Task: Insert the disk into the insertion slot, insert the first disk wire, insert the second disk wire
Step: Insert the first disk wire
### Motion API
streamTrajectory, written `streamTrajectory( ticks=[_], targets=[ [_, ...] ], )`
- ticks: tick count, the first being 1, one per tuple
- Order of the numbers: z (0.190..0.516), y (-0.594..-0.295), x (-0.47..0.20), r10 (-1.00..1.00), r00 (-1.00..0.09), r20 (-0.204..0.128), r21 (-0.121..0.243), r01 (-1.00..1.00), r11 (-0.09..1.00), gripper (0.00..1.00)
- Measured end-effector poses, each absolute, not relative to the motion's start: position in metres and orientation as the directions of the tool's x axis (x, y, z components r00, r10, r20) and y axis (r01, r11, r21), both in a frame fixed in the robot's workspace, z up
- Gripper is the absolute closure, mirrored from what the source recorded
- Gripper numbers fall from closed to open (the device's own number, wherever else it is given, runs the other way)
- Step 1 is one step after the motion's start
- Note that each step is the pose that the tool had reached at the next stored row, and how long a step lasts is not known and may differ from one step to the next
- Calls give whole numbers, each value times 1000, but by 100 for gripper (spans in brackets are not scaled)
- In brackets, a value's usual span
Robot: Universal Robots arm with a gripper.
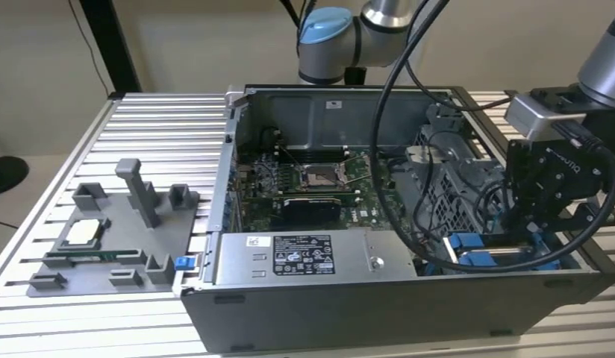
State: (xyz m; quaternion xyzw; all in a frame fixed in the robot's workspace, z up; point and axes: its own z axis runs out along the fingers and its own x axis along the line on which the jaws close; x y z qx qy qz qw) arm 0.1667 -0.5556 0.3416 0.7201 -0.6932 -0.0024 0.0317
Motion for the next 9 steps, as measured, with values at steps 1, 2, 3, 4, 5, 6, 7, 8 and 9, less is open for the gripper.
streamTrajectory(
  ticks=[1,2,3,4,5,6,7,8,9],
  targets=[
    [346,-556,167,-998,39,40,49,-998,-37,100],
    [351,-556,167,-998,39,40,49,-998,-37,100],
    [355,-556,167,-998,39,41,49,-998,-37,100],
    [360,-556,167,-998,39,40,49,-998,-37,100],
    [364,-556,167,-998,39,40,49,-998,-37,100],
    [366,-556,167,-998,39,40,50,-998,-37,100],
    [367,-556,170,-998,39,40,53,-998,-37,100],
    [367,-556,173,-998,39,40,56,-998,-37,100],
    [368,-556,178,-998,40,40,59,-998,-37,100]
  ],
)
